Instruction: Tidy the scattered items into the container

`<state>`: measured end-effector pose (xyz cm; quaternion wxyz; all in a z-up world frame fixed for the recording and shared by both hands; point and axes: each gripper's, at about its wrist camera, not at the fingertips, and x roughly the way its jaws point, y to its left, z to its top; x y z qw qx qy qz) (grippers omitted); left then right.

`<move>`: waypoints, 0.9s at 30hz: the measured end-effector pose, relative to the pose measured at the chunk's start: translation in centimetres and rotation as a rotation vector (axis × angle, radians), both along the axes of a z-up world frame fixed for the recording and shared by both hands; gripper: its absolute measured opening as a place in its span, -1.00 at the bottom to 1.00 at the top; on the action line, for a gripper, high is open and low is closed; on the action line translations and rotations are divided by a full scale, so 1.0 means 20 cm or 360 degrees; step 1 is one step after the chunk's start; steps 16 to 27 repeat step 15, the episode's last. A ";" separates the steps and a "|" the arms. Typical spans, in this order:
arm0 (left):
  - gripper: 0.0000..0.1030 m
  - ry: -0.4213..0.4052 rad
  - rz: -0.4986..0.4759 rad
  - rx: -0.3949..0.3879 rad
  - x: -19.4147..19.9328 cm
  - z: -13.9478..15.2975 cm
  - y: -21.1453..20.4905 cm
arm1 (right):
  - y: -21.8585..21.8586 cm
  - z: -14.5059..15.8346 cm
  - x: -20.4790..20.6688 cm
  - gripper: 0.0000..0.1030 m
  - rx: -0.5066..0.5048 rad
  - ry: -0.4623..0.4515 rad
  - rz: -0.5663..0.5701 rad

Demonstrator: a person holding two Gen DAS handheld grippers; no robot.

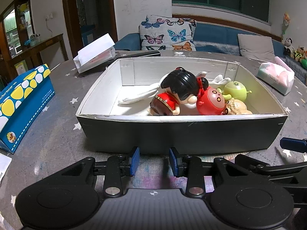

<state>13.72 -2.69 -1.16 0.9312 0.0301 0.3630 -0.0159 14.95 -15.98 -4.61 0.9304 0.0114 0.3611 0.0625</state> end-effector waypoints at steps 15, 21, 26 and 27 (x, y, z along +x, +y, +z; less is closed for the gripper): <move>-0.35 -0.0031 -0.0021 -0.0036 0.00 0.01 0.00 | 0.00 0.00 0.01 1.00 0.0002 -0.0011 0.0000; -0.35 -0.0031 -0.0021 -0.0036 0.00 0.01 0.00 | 0.00 0.00 0.01 1.00 0.0002 -0.0011 0.0000; -0.35 -0.0031 -0.0021 -0.0036 0.00 0.01 0.00 | 0.00 0.00 0.01 1.00 0.0002 -0.0011 0.0000; -0.35 -0.0031 -0.0021 -0.0036 0.00 0.01 0.00 | 0.00 0.00 0.01 1.00 0.0002 -0.0011 0.0000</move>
